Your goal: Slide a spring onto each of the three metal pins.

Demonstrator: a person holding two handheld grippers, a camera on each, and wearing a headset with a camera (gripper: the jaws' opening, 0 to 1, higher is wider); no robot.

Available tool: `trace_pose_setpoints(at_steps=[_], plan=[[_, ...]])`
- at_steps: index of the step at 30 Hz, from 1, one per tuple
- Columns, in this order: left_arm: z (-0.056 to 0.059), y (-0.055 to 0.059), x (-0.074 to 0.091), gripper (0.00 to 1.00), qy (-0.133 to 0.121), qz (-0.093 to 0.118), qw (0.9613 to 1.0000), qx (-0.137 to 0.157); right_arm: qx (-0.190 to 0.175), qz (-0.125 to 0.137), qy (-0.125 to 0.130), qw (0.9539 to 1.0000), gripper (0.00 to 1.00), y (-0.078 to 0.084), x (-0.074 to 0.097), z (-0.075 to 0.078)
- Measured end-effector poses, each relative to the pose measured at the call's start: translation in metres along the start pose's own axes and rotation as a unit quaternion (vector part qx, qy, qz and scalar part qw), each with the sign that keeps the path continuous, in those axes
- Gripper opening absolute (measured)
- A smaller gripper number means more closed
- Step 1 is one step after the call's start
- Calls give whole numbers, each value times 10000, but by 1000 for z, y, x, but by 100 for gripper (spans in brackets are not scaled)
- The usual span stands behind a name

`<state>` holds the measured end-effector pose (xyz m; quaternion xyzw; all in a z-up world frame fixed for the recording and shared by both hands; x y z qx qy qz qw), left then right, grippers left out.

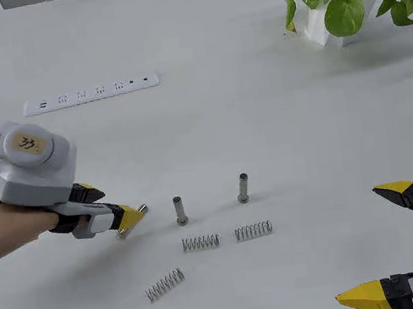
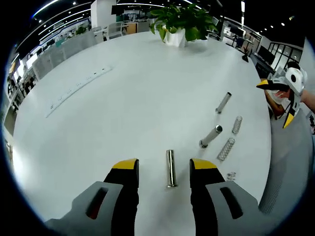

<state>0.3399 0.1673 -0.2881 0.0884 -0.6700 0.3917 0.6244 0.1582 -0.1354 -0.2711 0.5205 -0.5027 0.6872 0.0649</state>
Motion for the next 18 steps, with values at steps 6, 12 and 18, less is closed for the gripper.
trace_pose_setpoints(at_steps=[6, 12, 18], plan=[[0, -8, -13, 28, -31, -184, 9997, -146, -32, 5, -3, 10000, 99, 1, -2, 1], [4, -10, -21, 21, 22, -360, 9992, -197, -73, 14, 9, 10000, 99, 3, -3, 3], [7, -10, -27, 18, 53, -497, 9985, -216, -113, 15, 19, 9999, 99, 4, -3, 3]])
Point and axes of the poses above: the centre of the closed fingertips' face, and the gripper's own axes: x roughly backward along the fingers, z roughly to its right, y roughly out of its underside, the point moved 6 cm from there along x, roughly backward along the fingers, and after that the axes turned 14 degrees about -z, right-handed, at the moved point
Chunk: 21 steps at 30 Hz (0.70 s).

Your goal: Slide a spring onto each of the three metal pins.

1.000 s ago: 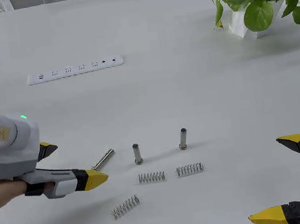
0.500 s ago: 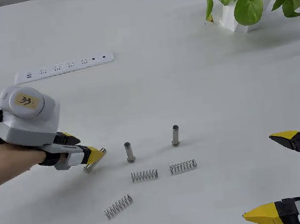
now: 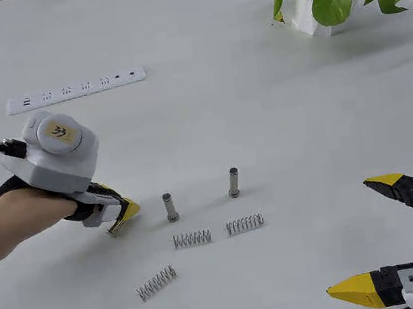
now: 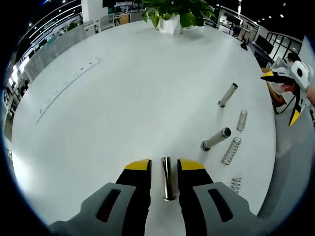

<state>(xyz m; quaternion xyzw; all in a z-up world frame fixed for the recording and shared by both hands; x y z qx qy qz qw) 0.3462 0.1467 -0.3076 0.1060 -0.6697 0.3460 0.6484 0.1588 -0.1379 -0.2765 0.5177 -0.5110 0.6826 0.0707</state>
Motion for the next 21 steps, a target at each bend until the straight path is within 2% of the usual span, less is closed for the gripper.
trace_pose_setpoints(at_steps=[12, 21], plan=[[1, 2, -7, 11, -8, -197, 9998, -19, -48, -9, -4, 10000, 99, 3, -1, 1], [1, 1, -9, 6, -51, -214, 9998, -3, -57, -23, -11, 10000, 99, 6, -1, 0]])
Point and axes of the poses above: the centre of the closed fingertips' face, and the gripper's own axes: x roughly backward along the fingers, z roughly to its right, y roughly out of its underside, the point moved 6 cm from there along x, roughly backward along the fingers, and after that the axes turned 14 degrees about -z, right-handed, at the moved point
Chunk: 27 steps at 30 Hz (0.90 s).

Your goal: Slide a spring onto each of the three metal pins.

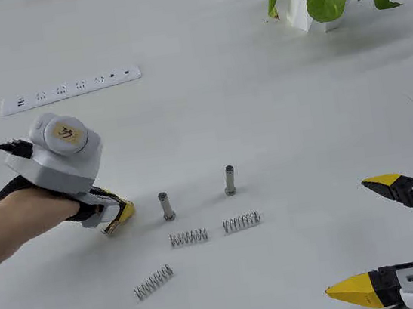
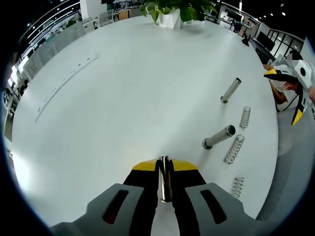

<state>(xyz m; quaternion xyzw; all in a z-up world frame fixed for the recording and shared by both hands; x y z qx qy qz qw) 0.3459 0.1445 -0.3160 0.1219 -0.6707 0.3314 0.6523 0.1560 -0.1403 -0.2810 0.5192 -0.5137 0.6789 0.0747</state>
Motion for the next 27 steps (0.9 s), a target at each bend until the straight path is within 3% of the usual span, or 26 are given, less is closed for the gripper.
trace_pose_setpoints(at_steps=[16, 27], plan=[[0, 3, 2, 5, -38, 63, 9999, 149, 41, -14, 0, 10000, 99, -1, 0, -2], [-5, 6, 17, 5, -86, 349, 9991, 245, 151, -36, -31, 9999, 99, -5, -3, -5]])
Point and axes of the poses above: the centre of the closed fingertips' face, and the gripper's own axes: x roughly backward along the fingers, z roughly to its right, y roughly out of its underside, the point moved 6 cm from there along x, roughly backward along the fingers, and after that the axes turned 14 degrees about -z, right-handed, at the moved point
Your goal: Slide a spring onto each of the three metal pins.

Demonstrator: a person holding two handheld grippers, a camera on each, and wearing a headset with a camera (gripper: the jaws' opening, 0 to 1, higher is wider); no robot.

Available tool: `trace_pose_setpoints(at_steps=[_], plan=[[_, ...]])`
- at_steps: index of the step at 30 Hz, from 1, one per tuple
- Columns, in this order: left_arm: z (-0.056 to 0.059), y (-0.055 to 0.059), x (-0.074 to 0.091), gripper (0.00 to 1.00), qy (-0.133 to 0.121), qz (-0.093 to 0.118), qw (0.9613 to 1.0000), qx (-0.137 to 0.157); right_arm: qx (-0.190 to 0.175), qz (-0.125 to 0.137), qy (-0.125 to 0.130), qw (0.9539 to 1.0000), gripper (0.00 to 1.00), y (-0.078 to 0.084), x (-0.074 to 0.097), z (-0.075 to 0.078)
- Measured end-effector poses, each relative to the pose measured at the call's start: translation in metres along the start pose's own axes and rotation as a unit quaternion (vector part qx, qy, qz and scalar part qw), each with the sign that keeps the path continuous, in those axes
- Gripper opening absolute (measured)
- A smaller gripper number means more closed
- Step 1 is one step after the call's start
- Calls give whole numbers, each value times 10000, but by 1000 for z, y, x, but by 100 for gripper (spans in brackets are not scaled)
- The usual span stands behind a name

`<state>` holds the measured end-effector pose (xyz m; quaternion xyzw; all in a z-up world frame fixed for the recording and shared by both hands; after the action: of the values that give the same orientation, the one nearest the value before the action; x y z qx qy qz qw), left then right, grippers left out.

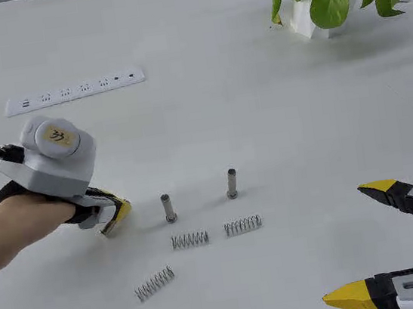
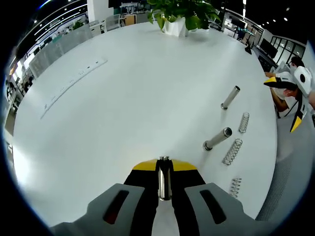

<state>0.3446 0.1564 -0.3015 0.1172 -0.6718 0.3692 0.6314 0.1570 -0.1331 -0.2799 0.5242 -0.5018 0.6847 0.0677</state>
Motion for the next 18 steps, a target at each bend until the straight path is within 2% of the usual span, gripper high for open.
trace_pose_setpoints(at_steps=[11, 18], plan=[[-3, 5, 19, 5, -88, 244, 9996, 70, 73, 19, -27, 10000, 99, -5, -1, -1], [-4, 13, 27, 5, -114, 357, 9992, 166, 124, 33, -67, 9999, 99, -8, -2, -4]])
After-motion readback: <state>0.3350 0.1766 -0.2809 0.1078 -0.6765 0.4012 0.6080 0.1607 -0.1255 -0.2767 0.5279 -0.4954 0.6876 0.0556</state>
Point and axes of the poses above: the centre of the closed fingertips' face, and the gripper's own axes: x roughly backward along the fingers, z roughly to its right, y roughly out of its underside, the point moved 6 cm from there along x, roughly backward along the fingers, and after that the axes turned 14 degrees about -z, right-handed, at the moved point
